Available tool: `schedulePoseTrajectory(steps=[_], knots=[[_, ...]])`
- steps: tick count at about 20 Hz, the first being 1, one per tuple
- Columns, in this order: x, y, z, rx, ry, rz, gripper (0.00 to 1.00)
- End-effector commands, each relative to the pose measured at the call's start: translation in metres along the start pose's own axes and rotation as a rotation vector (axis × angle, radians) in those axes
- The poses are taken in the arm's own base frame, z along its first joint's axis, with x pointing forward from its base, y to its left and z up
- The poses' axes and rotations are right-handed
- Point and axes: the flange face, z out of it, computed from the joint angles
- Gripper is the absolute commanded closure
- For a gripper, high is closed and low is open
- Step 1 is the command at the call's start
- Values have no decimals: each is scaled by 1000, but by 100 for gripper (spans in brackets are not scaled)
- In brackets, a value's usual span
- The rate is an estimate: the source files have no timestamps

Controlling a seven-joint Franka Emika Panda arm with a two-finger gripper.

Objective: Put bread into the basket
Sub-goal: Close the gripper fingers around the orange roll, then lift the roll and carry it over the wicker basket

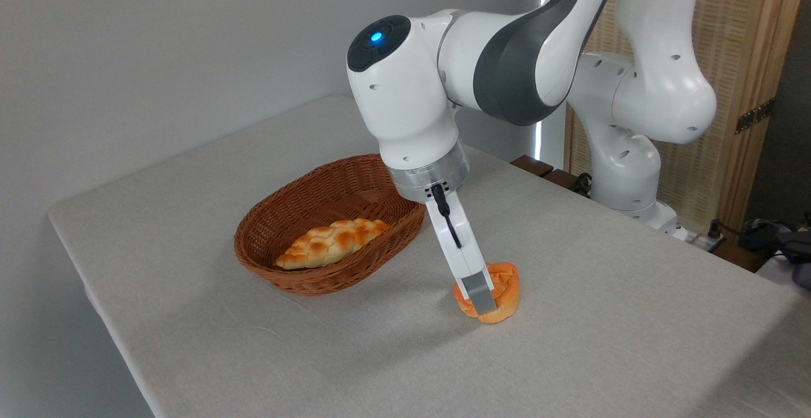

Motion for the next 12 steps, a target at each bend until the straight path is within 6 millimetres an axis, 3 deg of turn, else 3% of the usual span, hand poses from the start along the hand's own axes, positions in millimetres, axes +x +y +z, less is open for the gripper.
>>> schedulePoseTrajectory(steps=[1,3,7,12], knots=[[-2,4,0,20,-9,23,78],[-2,4,0,20,-8,22,86],[-2,4,-4,25,-5,21,85],[1,1,-40,81,81,-7,82]])
